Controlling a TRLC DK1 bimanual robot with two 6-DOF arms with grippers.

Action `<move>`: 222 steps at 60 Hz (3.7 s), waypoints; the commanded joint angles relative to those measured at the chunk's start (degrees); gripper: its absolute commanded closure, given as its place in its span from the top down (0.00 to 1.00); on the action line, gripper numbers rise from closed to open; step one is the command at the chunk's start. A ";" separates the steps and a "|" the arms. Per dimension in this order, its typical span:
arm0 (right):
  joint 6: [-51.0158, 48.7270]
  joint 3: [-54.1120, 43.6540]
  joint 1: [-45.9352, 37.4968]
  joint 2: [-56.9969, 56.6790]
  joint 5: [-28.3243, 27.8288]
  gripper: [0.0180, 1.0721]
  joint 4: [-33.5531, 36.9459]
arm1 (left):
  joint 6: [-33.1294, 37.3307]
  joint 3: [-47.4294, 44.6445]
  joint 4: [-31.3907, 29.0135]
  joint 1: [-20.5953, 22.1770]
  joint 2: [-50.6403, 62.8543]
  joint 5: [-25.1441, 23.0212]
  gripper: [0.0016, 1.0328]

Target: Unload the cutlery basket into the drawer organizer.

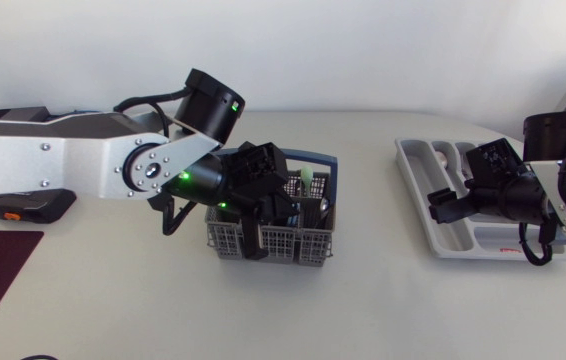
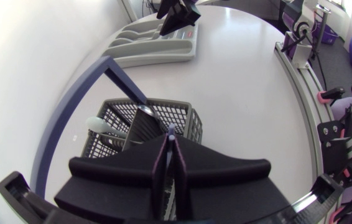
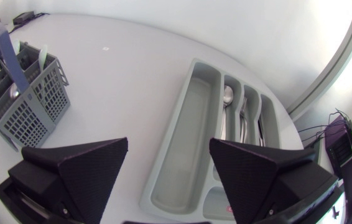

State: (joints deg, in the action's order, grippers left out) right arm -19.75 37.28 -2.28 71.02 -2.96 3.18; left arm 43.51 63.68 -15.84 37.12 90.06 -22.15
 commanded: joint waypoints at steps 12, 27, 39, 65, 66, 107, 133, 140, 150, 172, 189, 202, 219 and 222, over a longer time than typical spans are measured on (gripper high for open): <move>-0.82 -1.86 0.97 -2.12 0.41 0.90 0.34 | -4.04 6.19 -6.05 -2.58 -1.56 -5.01 0.03; -0.91 -1.95 2.81 -5.55 0.41 0.90 2.44 | -6.33 12.08 -12.82 -4.08 -5.33 -5.45 0.03; -0.99 -1.68 4.22 -9.50 -0.03 0.90 4.99 | -8.70 13.84 -14.40 -4.17 -11.58 -5.45 0.03; -2.22 2.45 7.47 -19.78 -19.80 0.89 20.73 | -14.41 15.42 -18.27 -0.56 -16.50 -8.79 0.03; -2.40 2.54 7.82 -19.87 -20.77 0.89 21.17 | -14.68 15.42 -18.44 -0.21 -16.15 -8.96 0.03; -4.33 3.15 29.79 -18.73 -28.42 0.85 21.43 | -17.75 16.21 -20.20 4.18 -7.97 -15.20 0.03; -2.05 5.79 34.72 -11.79 -28.42 0.42 17.03 | -18.55 17.44 -21.96 3.31 -7.27 -20.39 0.03; -2.05 5.61 35.07 -11.26 -28.77 0.19 16.60 | -18.55 17.35 -22.05 2.69 -7.27 -20.91 0.03; -1.43 5.17 34.80 -10.56 -29.65 0.09 16.60 | -18.46 17.35 -22.05 1.99 -7.27 -21.79 0.03; -0.38 5.09 33.92 -9.68 -30.52 0.06 17.39 | -18.55 17.62 -21.96 -0.21 -7.27 -22.23 0.33; -0.91 4.21 33.84 -8.53 -29.21 0.06 19.23 | -24.26 20.61 -15.81 -2.67 -7.53 -22.23 0.94; -3.19 2.36 28.30 -11.52 -28.77 0.06 22.13 | -37.88 22.19 -2.36 -9.53 -7.97 -22.06 0.94; -8.55 1.92 10.11 -12.84 -30.96 0.06 24.94 | -32.26 20.61 -6.40 -9.35 -6.04 -12.21 0.93; -9.26 2.54 6.33 -11.61 -30.96 0.06 24.68 | -28.65 19.82 -9.30 -6.45 -5.60 -8.87 0.93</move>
State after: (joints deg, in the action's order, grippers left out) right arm -26.68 40.16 8.51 58.11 -33.23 27.24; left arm 9.82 84.12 -22.48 27.09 82.74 -33.54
